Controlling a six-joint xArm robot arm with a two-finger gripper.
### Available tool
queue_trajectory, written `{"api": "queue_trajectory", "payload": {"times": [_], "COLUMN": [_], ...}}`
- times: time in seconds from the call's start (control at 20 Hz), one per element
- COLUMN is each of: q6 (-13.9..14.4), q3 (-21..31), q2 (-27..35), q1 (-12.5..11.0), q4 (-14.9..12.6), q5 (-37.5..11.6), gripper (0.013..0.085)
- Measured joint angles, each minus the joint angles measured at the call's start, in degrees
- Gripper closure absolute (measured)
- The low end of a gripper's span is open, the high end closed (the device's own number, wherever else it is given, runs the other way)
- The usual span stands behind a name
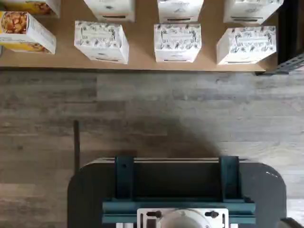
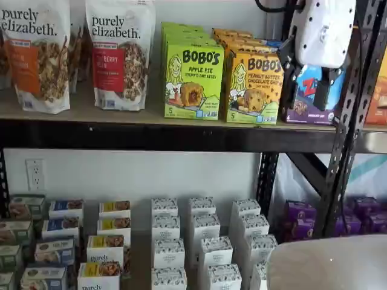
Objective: Pick the green box on the top shelf, the fourth from the left
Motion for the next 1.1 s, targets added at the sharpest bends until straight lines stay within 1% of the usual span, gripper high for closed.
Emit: {"api": "queue_trajectory", "payload": {"times": [0.05,0.1,0.15,0.2,0.4,0.7,0.9,1.1], "q6": [-0.7,-2.6,-3.9,-4.3,-3.8,-2.0,-0.6,0.1], "q3": [0.9,3.1,4.4,4.7,4.6,4.3,4.3,4.1], "q2": [-0.9,-3.3,-4.7,-5.0,-4.9,-3.9,-3.2,-2.0], "q1": [-1.1,-4.1,-6.0,-6.3,-5.5,-3.2,-1.3,-0.5], "q4": [1.2,4.4,6.6,7.2,6.4,5.2,4.2,4.1], "q5": [-1.5,-5.2,-7.6,-8.2,-8.6,-9.4,-11.0,-12.8], "gripper": [0.013,0.013,0.013,0.013,0.013,0.013,0.013,0.013]}}
